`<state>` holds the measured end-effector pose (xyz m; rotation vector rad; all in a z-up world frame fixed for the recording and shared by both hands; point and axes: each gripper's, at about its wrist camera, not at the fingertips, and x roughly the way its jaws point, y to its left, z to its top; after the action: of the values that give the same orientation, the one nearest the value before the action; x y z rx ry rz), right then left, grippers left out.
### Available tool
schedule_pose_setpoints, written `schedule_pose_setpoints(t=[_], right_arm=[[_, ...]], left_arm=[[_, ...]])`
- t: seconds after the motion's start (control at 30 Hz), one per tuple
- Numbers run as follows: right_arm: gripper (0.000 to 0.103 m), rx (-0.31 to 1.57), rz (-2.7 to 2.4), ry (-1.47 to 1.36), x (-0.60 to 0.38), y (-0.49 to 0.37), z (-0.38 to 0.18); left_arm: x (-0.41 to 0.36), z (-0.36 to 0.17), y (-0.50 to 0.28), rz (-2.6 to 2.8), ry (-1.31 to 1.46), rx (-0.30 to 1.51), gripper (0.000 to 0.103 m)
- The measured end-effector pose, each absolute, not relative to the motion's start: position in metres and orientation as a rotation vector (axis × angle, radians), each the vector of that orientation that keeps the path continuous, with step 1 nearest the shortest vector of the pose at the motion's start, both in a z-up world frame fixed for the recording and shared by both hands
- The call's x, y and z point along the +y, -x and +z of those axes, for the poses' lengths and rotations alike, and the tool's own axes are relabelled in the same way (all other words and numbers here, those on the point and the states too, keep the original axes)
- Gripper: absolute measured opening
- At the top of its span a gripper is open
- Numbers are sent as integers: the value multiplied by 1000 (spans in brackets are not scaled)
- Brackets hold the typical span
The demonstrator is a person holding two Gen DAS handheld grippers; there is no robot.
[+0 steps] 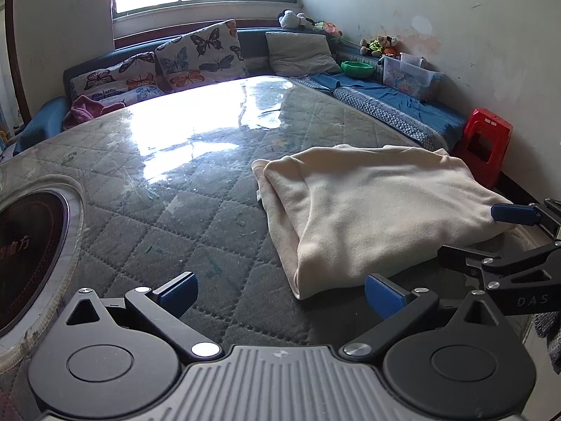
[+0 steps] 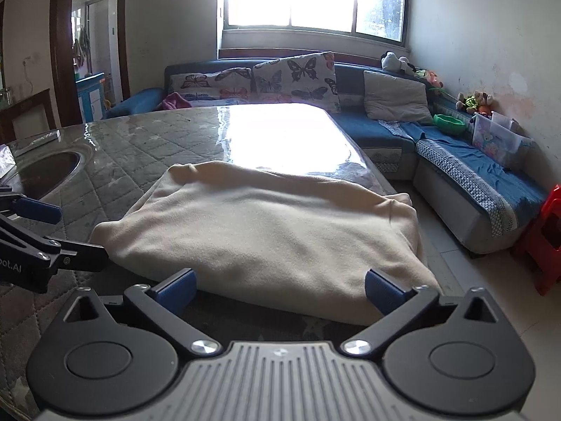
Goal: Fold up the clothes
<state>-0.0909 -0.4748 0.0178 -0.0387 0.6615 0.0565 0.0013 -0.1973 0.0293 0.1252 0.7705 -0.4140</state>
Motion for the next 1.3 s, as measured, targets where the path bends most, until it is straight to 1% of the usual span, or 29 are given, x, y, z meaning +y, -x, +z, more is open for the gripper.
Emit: schedule_pose_setpoints(t=[0.23,0.47,0.63,0.93,1.3], right_arm=[[103,617,33,8,-477,82,30],[103,638,0,-28,-477,63,19],[103,655,5,11,-472,62,6],[103,649,32,-6,-463,55,21],[103,684,55,48,-444,46,9]], left_arm=[[-193,28,-1,-400,-109,777,103],[-186,29,0,-386,-103,779,103],[-183,30,0,-381,-98,779,103],[-179,27,-3,-364,-85,796,103],[-177,27,-6,-361,-65,805,103]])
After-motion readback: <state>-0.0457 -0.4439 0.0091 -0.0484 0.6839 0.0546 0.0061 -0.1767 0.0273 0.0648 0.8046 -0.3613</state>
